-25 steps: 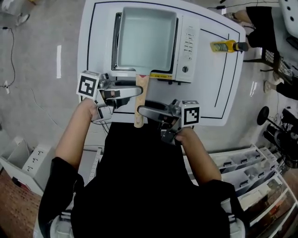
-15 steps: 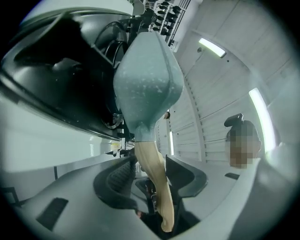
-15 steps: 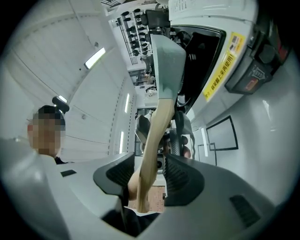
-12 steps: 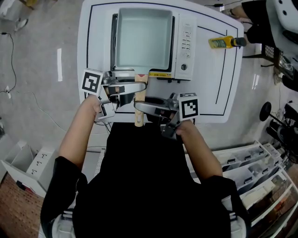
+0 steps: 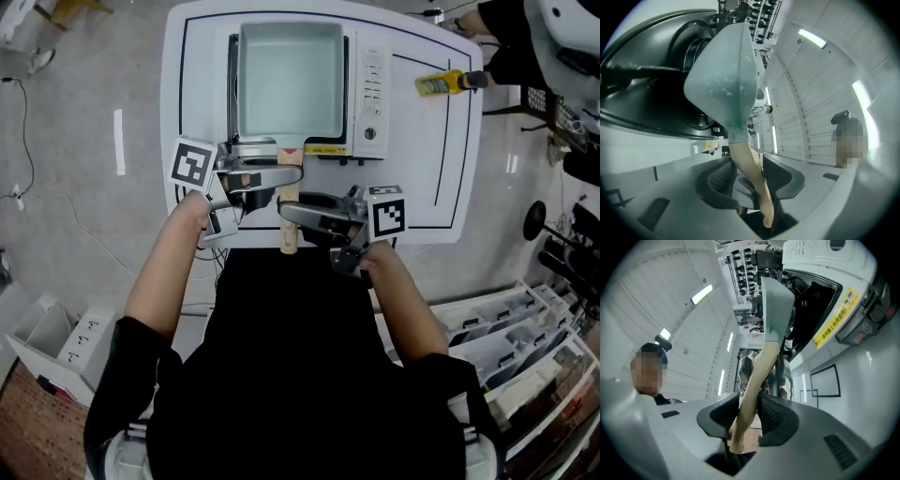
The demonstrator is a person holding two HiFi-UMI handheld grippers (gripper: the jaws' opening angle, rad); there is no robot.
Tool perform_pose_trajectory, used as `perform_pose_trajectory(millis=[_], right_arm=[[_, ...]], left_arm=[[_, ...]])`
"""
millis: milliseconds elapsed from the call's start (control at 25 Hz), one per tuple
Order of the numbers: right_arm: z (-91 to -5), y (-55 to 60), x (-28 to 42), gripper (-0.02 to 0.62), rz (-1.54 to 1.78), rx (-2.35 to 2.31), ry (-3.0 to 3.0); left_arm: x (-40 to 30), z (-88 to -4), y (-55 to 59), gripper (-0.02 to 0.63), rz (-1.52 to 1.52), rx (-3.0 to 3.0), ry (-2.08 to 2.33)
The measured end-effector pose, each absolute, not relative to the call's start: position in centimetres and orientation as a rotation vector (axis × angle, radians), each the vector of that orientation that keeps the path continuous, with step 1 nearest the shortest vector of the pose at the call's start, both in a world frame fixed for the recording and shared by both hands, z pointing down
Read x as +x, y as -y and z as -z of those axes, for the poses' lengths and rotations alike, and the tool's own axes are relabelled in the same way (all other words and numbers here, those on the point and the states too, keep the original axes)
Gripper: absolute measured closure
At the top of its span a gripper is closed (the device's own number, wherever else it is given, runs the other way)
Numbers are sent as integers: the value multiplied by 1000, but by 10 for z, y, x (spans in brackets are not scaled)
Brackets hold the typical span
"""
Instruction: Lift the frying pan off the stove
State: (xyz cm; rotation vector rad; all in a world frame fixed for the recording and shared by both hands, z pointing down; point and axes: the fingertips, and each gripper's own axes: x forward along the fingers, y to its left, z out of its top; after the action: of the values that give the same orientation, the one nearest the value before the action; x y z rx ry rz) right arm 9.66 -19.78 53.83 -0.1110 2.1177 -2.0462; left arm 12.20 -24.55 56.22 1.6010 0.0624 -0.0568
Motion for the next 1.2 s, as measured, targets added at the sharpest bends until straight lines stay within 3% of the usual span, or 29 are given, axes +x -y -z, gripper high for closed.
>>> perform_pose_trajectory(millis=[720,1200], right_arm=[[-448,190,74,446,1689,-135,-2311],[-389,113,83,439,1512,-76,-2419]], left_arm=[[99,-463,237,425,28,1773,-110],[106,-398,161,425,49,1887,-137]])
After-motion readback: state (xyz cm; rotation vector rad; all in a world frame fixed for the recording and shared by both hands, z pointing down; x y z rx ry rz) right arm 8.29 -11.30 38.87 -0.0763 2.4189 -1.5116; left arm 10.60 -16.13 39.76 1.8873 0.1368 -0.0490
